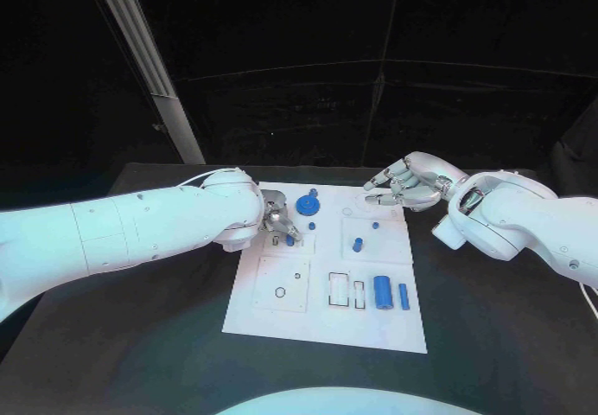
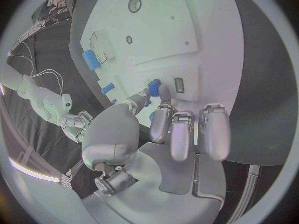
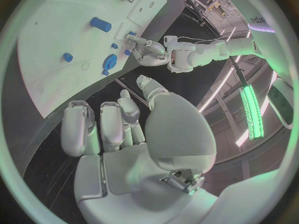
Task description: Assemble the parts on the task board
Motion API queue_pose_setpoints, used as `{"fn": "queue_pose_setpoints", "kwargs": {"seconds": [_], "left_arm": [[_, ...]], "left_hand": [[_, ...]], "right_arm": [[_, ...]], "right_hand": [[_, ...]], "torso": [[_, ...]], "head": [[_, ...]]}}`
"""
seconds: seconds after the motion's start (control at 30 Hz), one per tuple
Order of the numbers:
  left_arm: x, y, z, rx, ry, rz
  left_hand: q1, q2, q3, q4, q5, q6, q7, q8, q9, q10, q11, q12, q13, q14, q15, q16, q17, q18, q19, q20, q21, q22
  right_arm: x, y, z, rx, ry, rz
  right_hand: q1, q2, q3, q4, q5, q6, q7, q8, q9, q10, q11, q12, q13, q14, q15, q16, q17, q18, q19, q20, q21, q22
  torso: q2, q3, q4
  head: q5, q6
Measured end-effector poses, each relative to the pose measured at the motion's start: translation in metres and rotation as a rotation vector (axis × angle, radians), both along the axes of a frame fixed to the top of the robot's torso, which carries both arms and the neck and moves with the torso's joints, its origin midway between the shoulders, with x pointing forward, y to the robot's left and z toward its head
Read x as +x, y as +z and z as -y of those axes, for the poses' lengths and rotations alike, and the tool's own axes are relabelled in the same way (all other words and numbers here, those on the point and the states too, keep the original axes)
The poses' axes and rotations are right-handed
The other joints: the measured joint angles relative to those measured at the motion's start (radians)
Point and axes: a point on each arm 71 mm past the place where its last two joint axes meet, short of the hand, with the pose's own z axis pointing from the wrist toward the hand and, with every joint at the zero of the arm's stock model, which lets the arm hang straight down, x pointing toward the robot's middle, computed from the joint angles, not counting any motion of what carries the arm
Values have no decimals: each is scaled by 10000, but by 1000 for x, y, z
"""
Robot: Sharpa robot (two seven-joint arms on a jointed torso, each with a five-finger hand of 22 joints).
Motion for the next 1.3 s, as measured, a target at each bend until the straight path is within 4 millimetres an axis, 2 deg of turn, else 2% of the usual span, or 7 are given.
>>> {"fn": "queue_pose_setpoints", "kwargs": {"seconds": [0.27, 0.53, 0.7, 0.97, 1.07, 1.17, 1.3], "left_arm": [[0, 0, -1, 12, 59, 6], [-2, 1, -13, -33, 258, 50], [0, 13, -17, -411, 409, 208], [9, 51, -22, -1391, 608, 461], [19, 68, -30, -1488, 719, 554], [34, 81, -41, -1437, 991, 612], [52, 82, -52, -1219, 1332, 438]], "left_hand": [[-131, -514, -561, 671, -67, 42, -40, -29, 71, 0, 0, 0, 0, 0, 0, 0, 0, 1, 0, 0, 0, 0], [510, -1174, -1199, 2085, -66, 107, -38, -186, 165, 36, -35, 0, 0, 0, 1, -1, 0, 0, 33, -34, 0, 0], [1017, -1246, -1361, 2469, -66, 104, -35, -319, 169, 36, -35, -17, 0, 0, 1, -1, 0, 1, 34, -33, -28, 0], [1660, -1193, -1362, 2491, -66, -518, 222, -455, -315, 52, 57, -1, 0, -32, 45, -1, 0, 1, -71, 69, -118, 0], [1774, -1121, -1362, 2491, -66, -595, 229, -455, -500, 52, 57, -1, 0, -34, 111, -1, 0, 0, -112, 109, -158, 0], [1639, -1256, -1548, 2617, -66, -595, 229, -455, -650, 53, 131, -1, 0, -34, 112, -48, 0, 0, -128, 125, -197, 0], [1756, -1139, -1536, 2606, -66, -595, 229, -455, -803, 53, 131, -1, 0, -34, 111, -48, 0, 0, -137, 134, -197, 0]], "right_arm": [[0, 0, 0, -18, 2, -30], [1, -1, 0, -34, -9, -44], [1, -1, 1, -44, -33, -46], [3, -1, 1, -52, -58, -31], [5, -2, 1, -56, -69, -26], [6, -2, 0, -56, -64, -23], [6, -2, -3, -47, -31, -19]], "right_hand": [[-51, -52, 0, 0, 0, 0, 0, 0, 0, 0, 0, 0, -27, 0, 0, -39, -32, -1, -37, 37, -44, -50], [-51, -52, 0, 0, 0, 0, 0, 0, 0, 0, 0, -38, -40, 0, 0, -38, -55, -1, -74, -1, -44, -78], [-51, -52, 0, 0, 0, 0, 0, 0, 0, 1, 0, -38, -53, 0, 0, -38, -55, -1, -74, -1, -91, -99], [-51, -52, 0, 0, 0, 0, 0, 0, 0, 1, 0, -38, -62, 0, 0, -93, -79, -2, -74, -1, -91, -123], [-51, -52, 0, 0, 0, 0, 0, 0, 0, 1, 0, -38, -61, 0, 0, -93, -79, -1, -74, -1, -91, -123], [-50, -52, 0, -1, 0, 0, 0, 0, 0, 1, 0, -38, -61, 0, 0, -93, -79, -1, -74, -1, -91, -123], [-50, -52, 0, 0, 0, 0, 0, 0, 0, 1, 0, -38, -61, 0, 0, -93, -79, -1, -74, -1, -91, -125]], "torso": [[-3, -1, 7], [-5, -19, 9], [-10, -13, 9], [-10, -11, 9], [-11, -3, 12], [-12, 5, 17], [-11, 7, 10]], "head": [[-12, 3], [-26, 35], [-27, 65], [-89, 129], [-92, 142], [-65, 183], [-29, 225]]}}
